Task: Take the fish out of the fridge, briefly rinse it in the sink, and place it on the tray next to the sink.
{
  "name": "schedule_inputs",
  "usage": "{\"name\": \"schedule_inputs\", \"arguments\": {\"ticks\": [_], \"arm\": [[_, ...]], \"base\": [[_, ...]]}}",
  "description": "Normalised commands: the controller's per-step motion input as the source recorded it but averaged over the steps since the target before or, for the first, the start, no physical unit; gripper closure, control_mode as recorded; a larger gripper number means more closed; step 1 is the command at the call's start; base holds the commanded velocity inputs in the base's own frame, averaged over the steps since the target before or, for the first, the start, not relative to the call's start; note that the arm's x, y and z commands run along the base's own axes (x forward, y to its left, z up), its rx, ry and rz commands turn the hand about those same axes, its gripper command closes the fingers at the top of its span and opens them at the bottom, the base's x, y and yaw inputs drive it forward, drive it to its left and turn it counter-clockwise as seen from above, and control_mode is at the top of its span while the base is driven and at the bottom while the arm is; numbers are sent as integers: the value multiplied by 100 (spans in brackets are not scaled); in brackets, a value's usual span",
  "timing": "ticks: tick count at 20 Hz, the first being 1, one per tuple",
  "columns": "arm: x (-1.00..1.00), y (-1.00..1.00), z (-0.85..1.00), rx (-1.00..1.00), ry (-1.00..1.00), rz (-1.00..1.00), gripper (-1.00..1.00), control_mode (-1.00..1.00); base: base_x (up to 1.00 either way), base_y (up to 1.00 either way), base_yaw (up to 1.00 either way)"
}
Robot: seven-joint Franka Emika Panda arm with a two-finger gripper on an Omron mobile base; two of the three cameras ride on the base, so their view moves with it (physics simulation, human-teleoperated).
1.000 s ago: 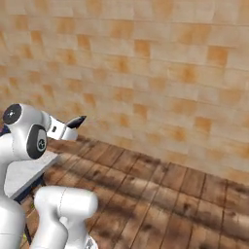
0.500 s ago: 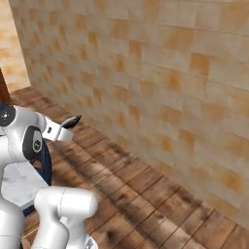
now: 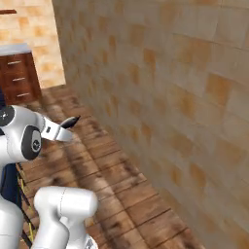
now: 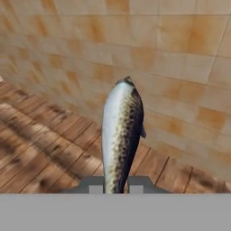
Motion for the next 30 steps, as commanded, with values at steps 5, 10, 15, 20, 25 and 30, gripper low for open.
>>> {"name": "schedule_inputs", "arguments": {"ticks": [5, 10, 15, 20, 25, 30], "arm": [[0, 0, 0, 0, 0, 0, 100, 100], [0, 0, 0, 0, 0, 0, 100, 100], [0, 0, 0, 0, 0, 0, 100, 100], [0, 0, 0, 0, 0, 0, 100, 100], [0, 0, 0, 0, 0, 0, 100, 100], [0, 0, 0, 0, 0, 0, 100, 100]], "base": [[100, -2, 73], [100, -16, 64], [100, -54, 43], [100, -51, 34], [100, -26, 31], [100, -33, 27]]}}
